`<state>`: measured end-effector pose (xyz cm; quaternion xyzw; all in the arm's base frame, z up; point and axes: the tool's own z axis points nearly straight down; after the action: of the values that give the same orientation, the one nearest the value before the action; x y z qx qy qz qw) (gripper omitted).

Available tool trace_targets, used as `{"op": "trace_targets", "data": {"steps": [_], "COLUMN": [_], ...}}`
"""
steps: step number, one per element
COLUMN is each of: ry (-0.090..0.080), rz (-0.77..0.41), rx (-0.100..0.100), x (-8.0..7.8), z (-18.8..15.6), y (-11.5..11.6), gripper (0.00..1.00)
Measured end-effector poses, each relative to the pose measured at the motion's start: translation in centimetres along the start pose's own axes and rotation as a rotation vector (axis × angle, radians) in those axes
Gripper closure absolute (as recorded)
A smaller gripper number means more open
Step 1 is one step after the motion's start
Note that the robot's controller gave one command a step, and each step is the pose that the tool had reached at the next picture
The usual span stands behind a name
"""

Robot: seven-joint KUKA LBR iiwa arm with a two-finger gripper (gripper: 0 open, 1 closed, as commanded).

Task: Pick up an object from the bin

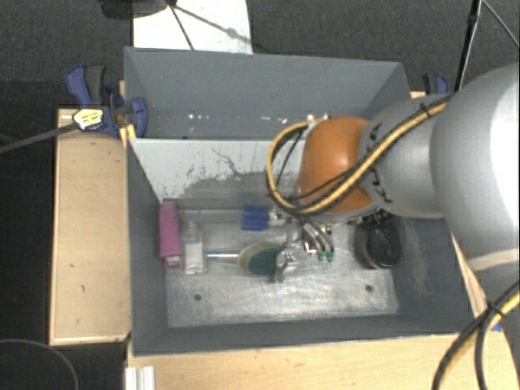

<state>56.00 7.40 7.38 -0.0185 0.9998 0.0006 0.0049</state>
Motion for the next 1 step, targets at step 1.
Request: {"op": "trace_targets", "data": {"steps": [1], "ry": [-0.008], "rz": [0.001], "rx": [0.001], "x": [-0.31], "z": [-0.23], "y": [-0.33], "gripper": [1.00]}}
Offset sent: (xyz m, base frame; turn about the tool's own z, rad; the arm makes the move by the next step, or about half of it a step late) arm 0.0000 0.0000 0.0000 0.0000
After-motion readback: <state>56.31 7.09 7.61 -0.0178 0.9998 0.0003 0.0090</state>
